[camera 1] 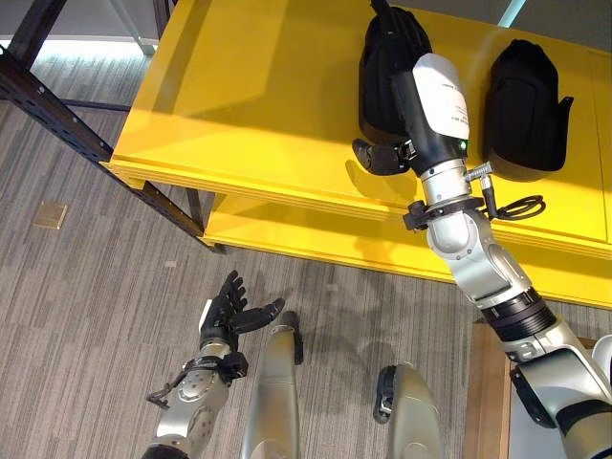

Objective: Move parts from the plastic box to the shelf.

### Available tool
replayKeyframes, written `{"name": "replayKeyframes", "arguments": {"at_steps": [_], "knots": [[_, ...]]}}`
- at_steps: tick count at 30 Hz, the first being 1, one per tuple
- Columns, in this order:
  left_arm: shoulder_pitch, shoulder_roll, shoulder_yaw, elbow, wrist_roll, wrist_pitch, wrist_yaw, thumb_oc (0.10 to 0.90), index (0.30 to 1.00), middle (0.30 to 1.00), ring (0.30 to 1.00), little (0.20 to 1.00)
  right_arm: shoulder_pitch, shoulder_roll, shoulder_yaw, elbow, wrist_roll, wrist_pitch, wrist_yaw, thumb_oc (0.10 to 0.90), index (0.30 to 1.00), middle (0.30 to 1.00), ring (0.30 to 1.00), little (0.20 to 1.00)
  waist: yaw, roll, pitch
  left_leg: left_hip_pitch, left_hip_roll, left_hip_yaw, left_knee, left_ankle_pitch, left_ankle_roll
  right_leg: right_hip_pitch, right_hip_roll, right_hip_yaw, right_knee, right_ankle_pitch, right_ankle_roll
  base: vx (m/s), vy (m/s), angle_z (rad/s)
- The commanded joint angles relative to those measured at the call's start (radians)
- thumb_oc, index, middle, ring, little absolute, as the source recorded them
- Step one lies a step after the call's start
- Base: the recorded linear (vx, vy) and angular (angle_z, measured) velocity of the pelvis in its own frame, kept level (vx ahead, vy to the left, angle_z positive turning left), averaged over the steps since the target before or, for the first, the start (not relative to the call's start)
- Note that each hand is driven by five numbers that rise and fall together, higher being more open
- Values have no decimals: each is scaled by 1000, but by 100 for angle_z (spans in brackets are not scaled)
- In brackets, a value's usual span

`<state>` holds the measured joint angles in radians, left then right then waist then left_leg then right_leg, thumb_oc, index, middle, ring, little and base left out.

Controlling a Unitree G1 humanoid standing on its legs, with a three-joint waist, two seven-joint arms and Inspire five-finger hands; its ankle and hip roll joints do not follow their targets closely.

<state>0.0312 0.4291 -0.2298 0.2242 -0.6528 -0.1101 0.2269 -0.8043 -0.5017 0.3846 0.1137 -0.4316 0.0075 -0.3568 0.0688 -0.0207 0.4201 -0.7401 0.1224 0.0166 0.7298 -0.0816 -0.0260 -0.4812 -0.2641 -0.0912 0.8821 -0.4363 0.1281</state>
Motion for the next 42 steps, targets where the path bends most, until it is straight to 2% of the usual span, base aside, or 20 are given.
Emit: {"name": "replayKeyframes", "arguments": {"at_steps": [1, 8, 10, 13, 14, 17, 18, 20, 24, 26, 32, 38, 42], "knots": [[7, 5, 10, -78, 38, -60, -27, 900, 1000, 1000, 1000, 1000, -66, -36, -85, -89, -16, -70, -42, 900, 1000, 1000, 1000, 1000, 7, 2, -70, 47, 92, -75, 64, -118, -52, -19, 11, -1, -68, 105, -44, 0, 0, 0], [13, 20, 18, -67, 37, -64, -49, 900, 1000, 1000, 1000, 1000, -165, -120, -16, 15, 21, -51, 21, 900, 1000, 1000, 1000, 1000, 12, -4, -73, 47, 95, -76, 59, -114, -56, -23, 13, -2, -62, 102, -45, 0, 0, 0], [24, 26, 27, -65, 35, -63, -61, 900, 1000, 1000, 1000, 1000, -217, -162, 28, 62, 101, -56, 84, 900, 1000, 1000, 1000, 1000, 15, -10, -75, 48, 97, -77, 57, -110, -59, -24, 13, -3, -64, 104, -47, 0, 0, 0], [28, 33, 30, -64, 29, -60, -74, 900, 1000, 1000, 1000, 1000, -271, -201, 77, 118, 129, -49, 124, 900, 1000, 1000, 1000, 1000, 17, -15, -76, 47, 98, -77, 58, -109, -60, -24, 13, -3, -64, 106, -47, 0, 0, 0], [34, 39, 32, -65, 25, -56, -88, 900, 1000, 1000, 1000, 1000, -316, -225, 117, 155, 192, -47, 167, 900, 1000, 1000, 1000, 1000, 18, -19, -76, 49, 100, -76, 56, -107, -62, -23, 13, -5, -63, 107, -48, 0, 0, 0], [36, 47, 35, -68, 19, -52, -102, 900, 1000, 1000, 1000, 1000, -381, -258, 177, 188, 236, -50, 214, 900, 1000, 1000, 1000, 1000, 20, -22, -77, 51, 102, -75, 53, -105, -64, -23, 13, -4, -65, 108, -49, 0, 0, 0], [39, 50, 38, -68, 14, -45, -112, 900, 1000, 1000, 1000, 1000, -414, -271, 209, 205, 303, -53, 254, 900, 1000, 1000, 1000, 1000, 21, -26, -77, 51, 104, -72, 52, -104, -66, -23, 14, -5, -66, 110, -49, 0, 0, 0], [37, 52, 37, -65, 11, -43, -117, 900, 1000, 1000, 1000, 1000, -435, -276, 229, 210, 322, -52, 273, 900, 1000, 1000, 1000, 1000, 22, -27, -78, 51, 105, -72, 51, -102, -67, -22, 14, -6, -69, 111, -49, 0, 0, 0], [24, 60, 32, -63, -1, -35, -137, 900, 1000, 1000, 1000, 1000, -479, -277, 287, 237, 468, -49, 361, 900, 1000, 1000, 1000, 1000, 25, -32, -80, 49, 106, -74, 49, -98, -69, -20, 14, -10, -73, 114, -49, 0, 0, 0], [21, 65, 31, -63, -2, -33, -149, 900, 1000, 1000, 1000, 1000, -496, -280, 321, 257, 501, -48, 402, 900, 1000, 1000, 1000, 1000, 27, -33, -81, 49, 106, -74, 45, -95, -69, -22, 13, -11, -73, 115, -49, 0, 0, 0], [2, 74, 24, -62, -9, -28, -164, 900, 1000, 1000, 1000, 1000, -513, -286, 351, 260, 654, -37, 464, 900, 1000, 1000, 1000, 1000, 28, -36, -82, 47, 107, -75, 42, -89, -71, -23, 13, -13, -75, 120, -48, 0, 0, 0], [-1, 85, 17, -65, -14, -25, -175, 900, 1000, 1000, 1000, 1000, -522, -307, 367, 272, 704, -44, 480, 900, 1000, 1000, 1000, 1000, 31, -36, -81, 42, 104, -80, 41, -84, -70, -24, 12, -14, -75, 122, -47, 0, 0, 0], [-4, 86, 14, -61, -14, -22, -175, 900, 1000, 1000, 1000, 1000, -534, -338, 377, 297, 675, -41, 470, 900, 1000, 1000, 1000, 1000, 31, -35, -77, 40, 103, -80, 41, -81, -68, -24, 9, -16, -78, 128, -47, -18, 7, 1]]}}
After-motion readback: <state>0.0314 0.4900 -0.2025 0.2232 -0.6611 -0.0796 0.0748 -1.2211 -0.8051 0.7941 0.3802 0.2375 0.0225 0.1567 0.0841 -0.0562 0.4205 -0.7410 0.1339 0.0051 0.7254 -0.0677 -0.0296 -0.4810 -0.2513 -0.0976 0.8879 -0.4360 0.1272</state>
